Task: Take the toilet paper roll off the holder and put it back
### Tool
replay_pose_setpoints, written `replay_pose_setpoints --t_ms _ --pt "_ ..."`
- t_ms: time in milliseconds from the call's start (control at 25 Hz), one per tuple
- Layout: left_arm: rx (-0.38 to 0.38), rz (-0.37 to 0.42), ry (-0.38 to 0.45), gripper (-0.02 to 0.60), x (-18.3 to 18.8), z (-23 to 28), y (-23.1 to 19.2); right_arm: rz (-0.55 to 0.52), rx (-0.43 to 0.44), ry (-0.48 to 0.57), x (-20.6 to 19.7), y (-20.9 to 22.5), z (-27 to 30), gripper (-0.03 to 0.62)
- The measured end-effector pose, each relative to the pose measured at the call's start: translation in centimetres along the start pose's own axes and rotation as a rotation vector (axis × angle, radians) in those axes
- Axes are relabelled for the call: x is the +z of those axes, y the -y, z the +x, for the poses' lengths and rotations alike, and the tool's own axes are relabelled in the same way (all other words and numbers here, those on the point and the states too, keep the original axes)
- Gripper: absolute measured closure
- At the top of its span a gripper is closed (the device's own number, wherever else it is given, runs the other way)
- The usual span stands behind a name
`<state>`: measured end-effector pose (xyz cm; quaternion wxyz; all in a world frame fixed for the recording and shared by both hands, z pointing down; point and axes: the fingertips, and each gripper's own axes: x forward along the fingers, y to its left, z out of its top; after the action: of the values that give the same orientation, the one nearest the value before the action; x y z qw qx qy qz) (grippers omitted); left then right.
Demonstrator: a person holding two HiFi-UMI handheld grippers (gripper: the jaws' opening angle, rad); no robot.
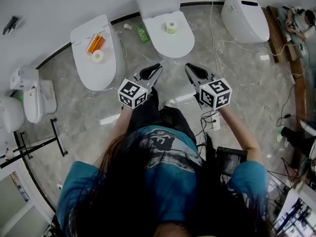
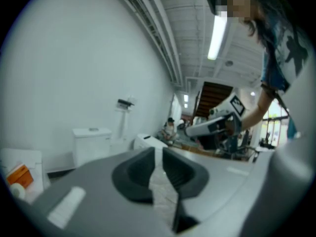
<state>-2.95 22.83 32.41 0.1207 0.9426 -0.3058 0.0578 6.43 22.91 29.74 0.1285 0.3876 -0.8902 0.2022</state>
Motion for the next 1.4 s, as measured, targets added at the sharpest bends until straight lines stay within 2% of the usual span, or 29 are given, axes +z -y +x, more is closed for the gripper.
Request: replay_pose_setpoints --t_ms 320,600,1000,1400 --pt "-0.019 0.009 0.021 0.548 0.5 -3.0 2.0 -0.016 0.013 0.014 -0.1 -4.2 0.2 0.574" --pt "-0.051 0.022 0.023 0.548 1.0 -6.2 2.9 -0.024 -0.023 0.034 0.0 -7.6 1.9 0.576" --pt "-0.090 0.037 0.004 0.548 -0.3 -13.9 2.3 -0.020 -0.030 0.011 -3.1 -16.1 4.9 0.577" --pt "-0.139 0.061 0.016 0.548 -0.4 -17.5 1.9 0.003 -0.054 -0.008 -5.1 -21.0 5.4 0.577"
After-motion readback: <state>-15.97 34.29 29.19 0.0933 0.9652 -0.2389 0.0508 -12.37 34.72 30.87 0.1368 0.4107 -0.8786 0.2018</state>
